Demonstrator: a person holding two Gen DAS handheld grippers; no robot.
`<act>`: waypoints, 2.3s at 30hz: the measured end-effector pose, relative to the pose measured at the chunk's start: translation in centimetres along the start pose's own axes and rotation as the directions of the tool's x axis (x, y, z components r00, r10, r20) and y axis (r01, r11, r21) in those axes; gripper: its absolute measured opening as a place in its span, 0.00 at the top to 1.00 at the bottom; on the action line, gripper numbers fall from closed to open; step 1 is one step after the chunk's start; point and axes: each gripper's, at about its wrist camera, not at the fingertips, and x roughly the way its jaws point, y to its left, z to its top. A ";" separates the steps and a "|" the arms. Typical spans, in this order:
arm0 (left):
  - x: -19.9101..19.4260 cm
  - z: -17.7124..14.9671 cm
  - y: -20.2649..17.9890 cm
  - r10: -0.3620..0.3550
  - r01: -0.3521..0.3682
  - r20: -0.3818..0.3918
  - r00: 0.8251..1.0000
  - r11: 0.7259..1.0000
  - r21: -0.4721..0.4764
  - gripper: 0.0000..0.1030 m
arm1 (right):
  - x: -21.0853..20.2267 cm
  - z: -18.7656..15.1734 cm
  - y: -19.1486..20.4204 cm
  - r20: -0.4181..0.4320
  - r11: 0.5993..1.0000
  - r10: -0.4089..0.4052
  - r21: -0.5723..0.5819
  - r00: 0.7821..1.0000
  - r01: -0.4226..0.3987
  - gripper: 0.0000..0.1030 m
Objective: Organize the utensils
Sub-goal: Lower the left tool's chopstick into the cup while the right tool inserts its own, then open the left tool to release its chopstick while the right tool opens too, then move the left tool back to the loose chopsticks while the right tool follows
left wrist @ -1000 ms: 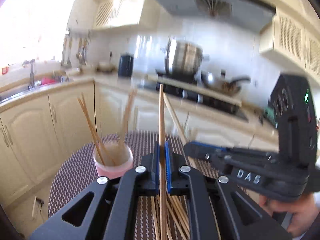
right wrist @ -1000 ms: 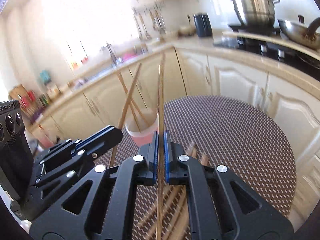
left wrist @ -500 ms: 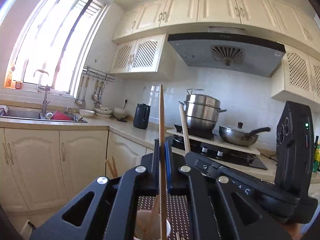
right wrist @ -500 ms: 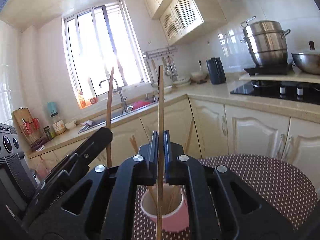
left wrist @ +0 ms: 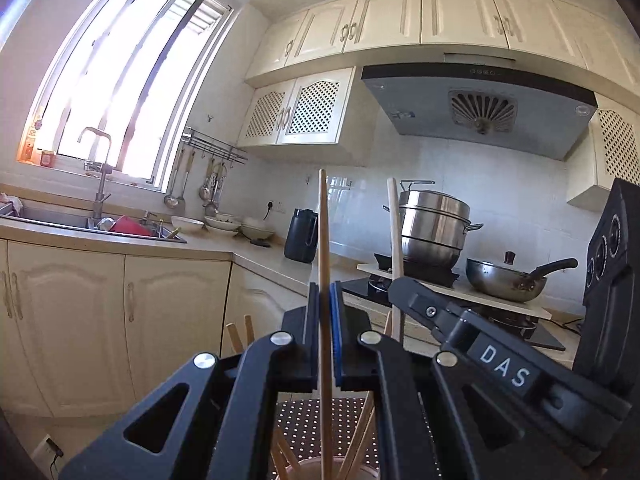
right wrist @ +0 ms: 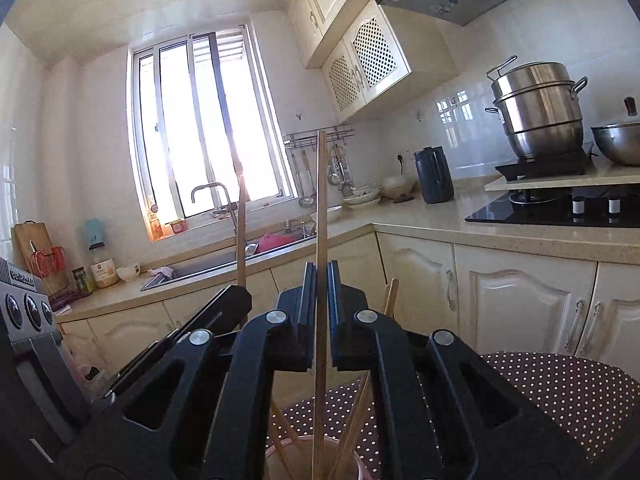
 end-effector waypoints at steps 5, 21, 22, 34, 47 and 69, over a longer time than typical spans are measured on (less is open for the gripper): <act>0.0 -1.1 0.3 0.007 -0.007 -0.013 1.000 1.000 -0.010 0.95 | -0.1 -1.0 -0.5 -0.017 1.000 0.001 0.007 1.000 -0.001 0.94; -4.4 -3.4 0.3 0.005 -0.002 -0.103 0.995 1.000 0.026 0.95 | -5.1 -3.1 0.2 -0.082 0.999 -0.010 -0.048 0.997 0.006 0.94; -4.6 -3.5 0.2 0.006 -0.003 -0.113 0.994 1.000 0.025 0.95 | -5.3 -3.4 0.2 -0.089 0.999 -0.014 -0.049 0.996 0.009 0.94; -6.3 -4.6 -0.3 0.022 -0.005 -0.209 0.978 0.997 0.077 0.94 | -6.6 -6.0 0.1 -0.185 1.000 0.020 0.014 0.983 -0.018 0.94; -9.7 -3.0 0.0 0.105 -0.088 -0.180 0.978 0.991 0.100 0.55 | -9.3 -5.0 1.0 -0.182 0.998 -0.024 0.048 0.983 0.033 0.68; -13.1 -2.7 -5.1 0.088 -0.038 -0.320 0.943 0.986 0.161 0.43 | -17.0 -3.6 0.3 -0.200 0.994 -0.105 0.019 0.974 0.111 0.59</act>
